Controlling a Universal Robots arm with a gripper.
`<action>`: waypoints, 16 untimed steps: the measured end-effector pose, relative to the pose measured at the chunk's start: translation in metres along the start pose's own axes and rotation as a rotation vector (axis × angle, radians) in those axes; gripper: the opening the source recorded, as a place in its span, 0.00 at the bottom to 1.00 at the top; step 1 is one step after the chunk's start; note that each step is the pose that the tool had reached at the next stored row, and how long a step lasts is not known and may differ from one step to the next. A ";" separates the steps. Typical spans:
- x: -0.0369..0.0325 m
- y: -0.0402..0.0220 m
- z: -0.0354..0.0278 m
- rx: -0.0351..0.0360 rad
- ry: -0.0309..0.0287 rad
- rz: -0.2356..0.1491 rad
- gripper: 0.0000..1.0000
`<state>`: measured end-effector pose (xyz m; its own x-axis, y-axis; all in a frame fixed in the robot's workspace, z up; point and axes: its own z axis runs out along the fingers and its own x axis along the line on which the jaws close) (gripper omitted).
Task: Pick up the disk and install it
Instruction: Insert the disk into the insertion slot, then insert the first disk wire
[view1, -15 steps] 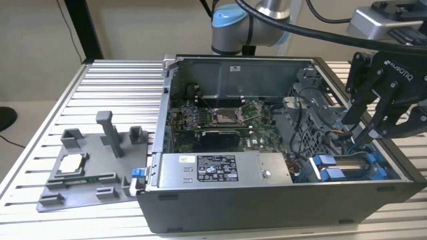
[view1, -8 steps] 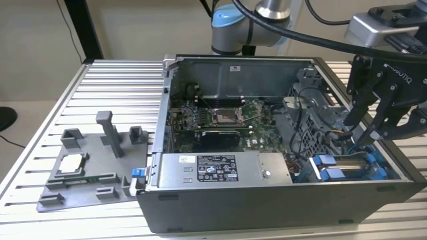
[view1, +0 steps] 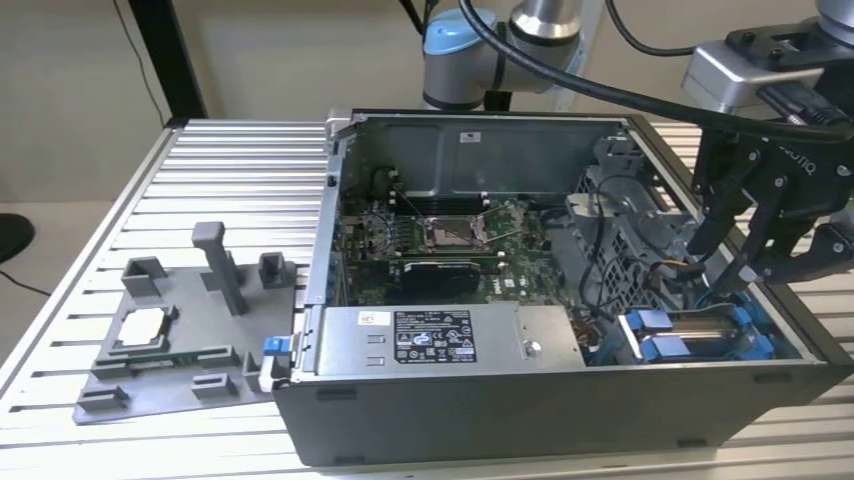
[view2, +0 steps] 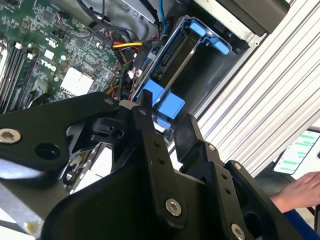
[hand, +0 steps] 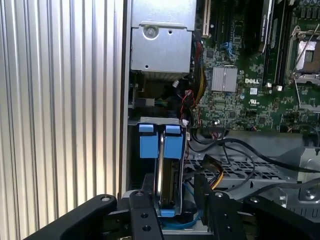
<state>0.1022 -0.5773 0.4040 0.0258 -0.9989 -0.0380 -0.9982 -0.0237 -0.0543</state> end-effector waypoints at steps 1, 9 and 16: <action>0.0000 0.0000 0.0000 0.0000 0.0000 0.000 1.00; 0.0000 0.0000 0.0004 0.0000 0.0000 0.000 1.00; -0.0011 0.0004 0.0043 0.0082 -0.0209 -0.007 1.00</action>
<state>0.1020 -0.5760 0.3997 0.0337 -0.9977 -0.0584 -0.9976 -0.0300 -0.0627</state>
